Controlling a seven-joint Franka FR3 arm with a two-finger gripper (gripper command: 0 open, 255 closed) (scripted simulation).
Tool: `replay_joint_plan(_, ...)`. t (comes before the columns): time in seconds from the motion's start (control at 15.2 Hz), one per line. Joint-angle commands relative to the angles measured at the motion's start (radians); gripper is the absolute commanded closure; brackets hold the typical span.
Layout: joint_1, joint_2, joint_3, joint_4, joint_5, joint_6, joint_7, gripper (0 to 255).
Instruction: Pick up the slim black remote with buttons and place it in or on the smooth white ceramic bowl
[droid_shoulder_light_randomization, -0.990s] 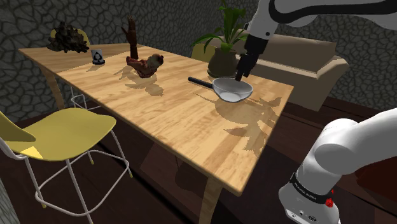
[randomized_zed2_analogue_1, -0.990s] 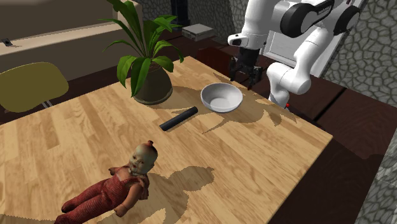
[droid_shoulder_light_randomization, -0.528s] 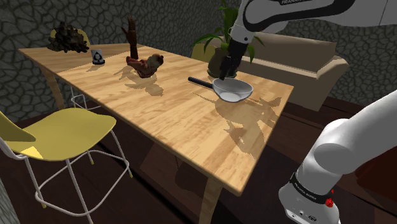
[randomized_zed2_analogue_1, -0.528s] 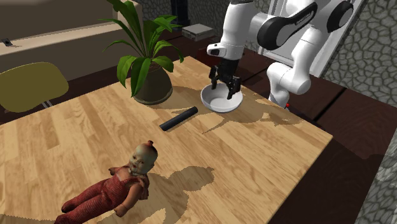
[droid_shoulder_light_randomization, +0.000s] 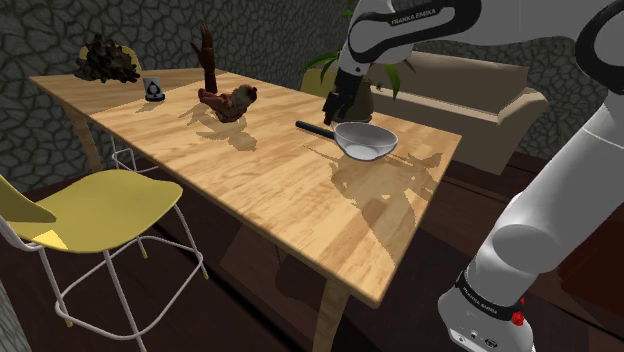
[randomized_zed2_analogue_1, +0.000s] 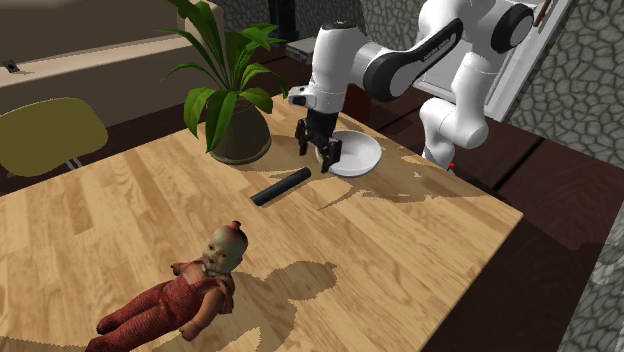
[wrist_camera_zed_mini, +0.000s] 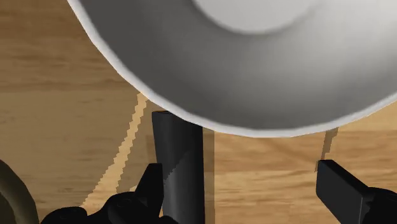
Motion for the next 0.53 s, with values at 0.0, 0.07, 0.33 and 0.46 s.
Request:
replay_joint_plan(0.0,-0.005,0.071,-0.006,0.056,-0.003,0.024,-0.011,0)
replay_joint_plan(0.07,-0.007,0.108,-0.008,0.089,-0.004,0.032,-0.014,0)
replay_joint_plan(0.33,-0.014,0.256,-0.014,0.233,-0.008,0.054,-0.024,0)
replay_joint_plan(0.46,-0.015,0.275,-0.015,0.242,-0.008,0.066,-0.025,0)
